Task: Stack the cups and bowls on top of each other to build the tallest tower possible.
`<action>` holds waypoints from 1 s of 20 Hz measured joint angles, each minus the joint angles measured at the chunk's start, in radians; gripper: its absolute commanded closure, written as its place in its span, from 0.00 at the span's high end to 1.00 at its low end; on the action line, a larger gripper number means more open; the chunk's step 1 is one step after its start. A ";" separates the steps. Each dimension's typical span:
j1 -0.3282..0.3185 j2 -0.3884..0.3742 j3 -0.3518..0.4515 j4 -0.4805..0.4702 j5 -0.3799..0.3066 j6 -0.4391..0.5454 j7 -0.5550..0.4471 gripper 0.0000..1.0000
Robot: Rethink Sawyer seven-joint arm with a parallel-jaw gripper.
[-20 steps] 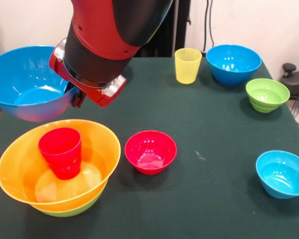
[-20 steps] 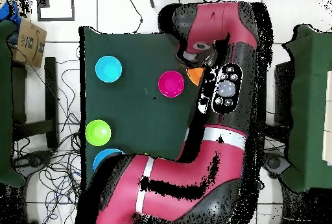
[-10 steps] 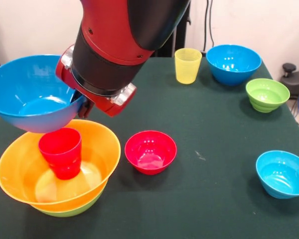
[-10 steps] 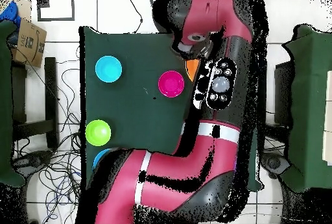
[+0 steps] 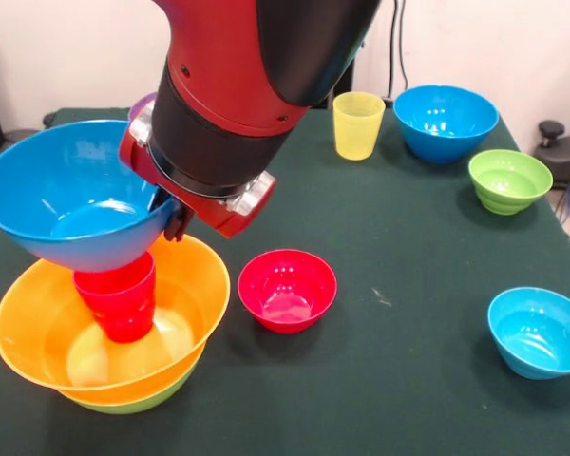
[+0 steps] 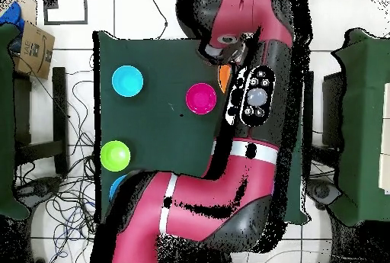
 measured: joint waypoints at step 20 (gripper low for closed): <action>-0.022 0.013 -0.021 0.072 0.052 -0.132 0.000 0.00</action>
